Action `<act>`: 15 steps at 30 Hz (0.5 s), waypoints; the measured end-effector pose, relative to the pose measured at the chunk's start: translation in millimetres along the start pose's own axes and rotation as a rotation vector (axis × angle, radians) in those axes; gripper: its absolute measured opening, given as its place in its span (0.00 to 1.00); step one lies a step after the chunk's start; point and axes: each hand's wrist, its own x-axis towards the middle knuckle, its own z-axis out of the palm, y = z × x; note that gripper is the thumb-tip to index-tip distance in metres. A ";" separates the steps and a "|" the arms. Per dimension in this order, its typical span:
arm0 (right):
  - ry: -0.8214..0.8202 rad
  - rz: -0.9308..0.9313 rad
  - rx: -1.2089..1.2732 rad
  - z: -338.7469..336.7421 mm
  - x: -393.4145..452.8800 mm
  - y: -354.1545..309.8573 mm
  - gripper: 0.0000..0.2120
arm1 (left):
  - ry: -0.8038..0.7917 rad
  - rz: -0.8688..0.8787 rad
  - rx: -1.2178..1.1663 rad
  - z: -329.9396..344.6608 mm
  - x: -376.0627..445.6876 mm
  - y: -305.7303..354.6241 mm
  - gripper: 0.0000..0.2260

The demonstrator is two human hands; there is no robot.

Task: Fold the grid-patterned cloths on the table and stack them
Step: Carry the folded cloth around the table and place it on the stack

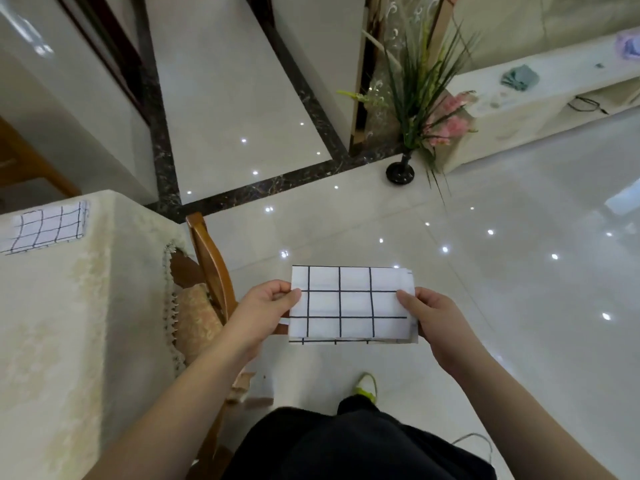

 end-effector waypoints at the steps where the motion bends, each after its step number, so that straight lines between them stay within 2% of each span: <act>1: -0.027 -0.014 -0.010 -5.3 12.6 -12.3 0.09 | 0.017 0.003 -0.010 4.7 6.8 8.7 0.08; 8: -0.086 -0.045 -0.112 -7.1 91.8 -73.1 0.09 | 0.103 -0.015 -0.132 7.2 52.1 48.4 0.09; 15: -0.177 -0.053 -0.223 44.1 177.0 -132.8 0.08 | 0.242 0.002 -0.272 -29.7 110.0 74.8 0.07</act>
